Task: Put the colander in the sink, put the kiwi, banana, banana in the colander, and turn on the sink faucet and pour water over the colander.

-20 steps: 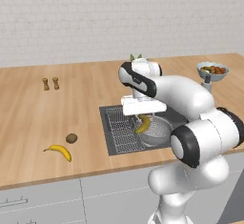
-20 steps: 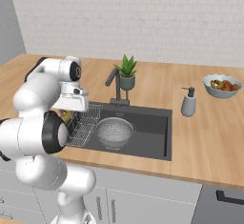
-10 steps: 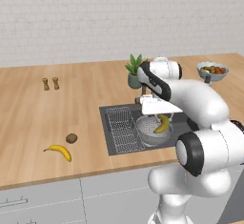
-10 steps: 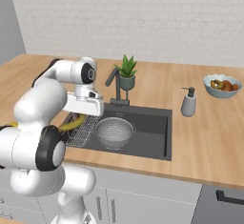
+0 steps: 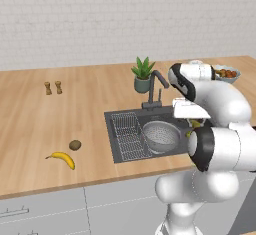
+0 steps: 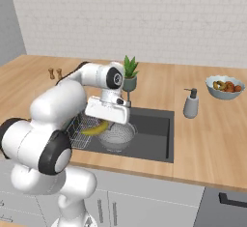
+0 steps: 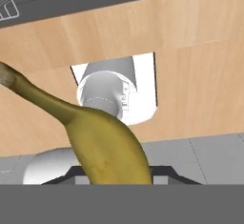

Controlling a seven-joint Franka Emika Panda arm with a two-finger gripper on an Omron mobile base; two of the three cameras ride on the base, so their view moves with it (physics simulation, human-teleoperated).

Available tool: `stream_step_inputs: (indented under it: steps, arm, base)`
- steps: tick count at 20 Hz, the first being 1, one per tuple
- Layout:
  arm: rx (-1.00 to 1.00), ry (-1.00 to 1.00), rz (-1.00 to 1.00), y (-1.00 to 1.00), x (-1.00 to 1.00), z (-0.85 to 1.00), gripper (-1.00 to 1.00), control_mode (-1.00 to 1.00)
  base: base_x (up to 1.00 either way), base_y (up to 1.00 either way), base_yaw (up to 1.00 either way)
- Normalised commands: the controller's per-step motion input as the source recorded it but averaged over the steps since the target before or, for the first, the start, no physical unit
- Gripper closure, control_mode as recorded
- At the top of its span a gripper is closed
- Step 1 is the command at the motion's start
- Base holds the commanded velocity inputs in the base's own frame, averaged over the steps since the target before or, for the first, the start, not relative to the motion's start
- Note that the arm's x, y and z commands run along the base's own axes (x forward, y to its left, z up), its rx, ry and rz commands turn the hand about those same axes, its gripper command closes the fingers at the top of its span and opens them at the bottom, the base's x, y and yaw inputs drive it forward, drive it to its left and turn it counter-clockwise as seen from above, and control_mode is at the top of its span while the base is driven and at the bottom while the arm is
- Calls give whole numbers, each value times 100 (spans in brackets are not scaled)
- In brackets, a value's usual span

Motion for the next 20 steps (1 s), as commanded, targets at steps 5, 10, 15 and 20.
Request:
stream_step_inputs:
  steps: [5, 10, 15, 20]
  arm:
    - [7, 17, 0, -65, 28, 0, 100, -100]
    - [7, 6, 0, -42, 44, -7, 100, -100]
    - [11, -27, 1, -2, 17, -29, 100, -100]
    - [3, -35, 0, 13, 12, -19, 100, -100]
  base:
    - [0, 0, 0]
    - [0, 0, 0]
    - [0, 0, 0]
    - [0, 0, 0]
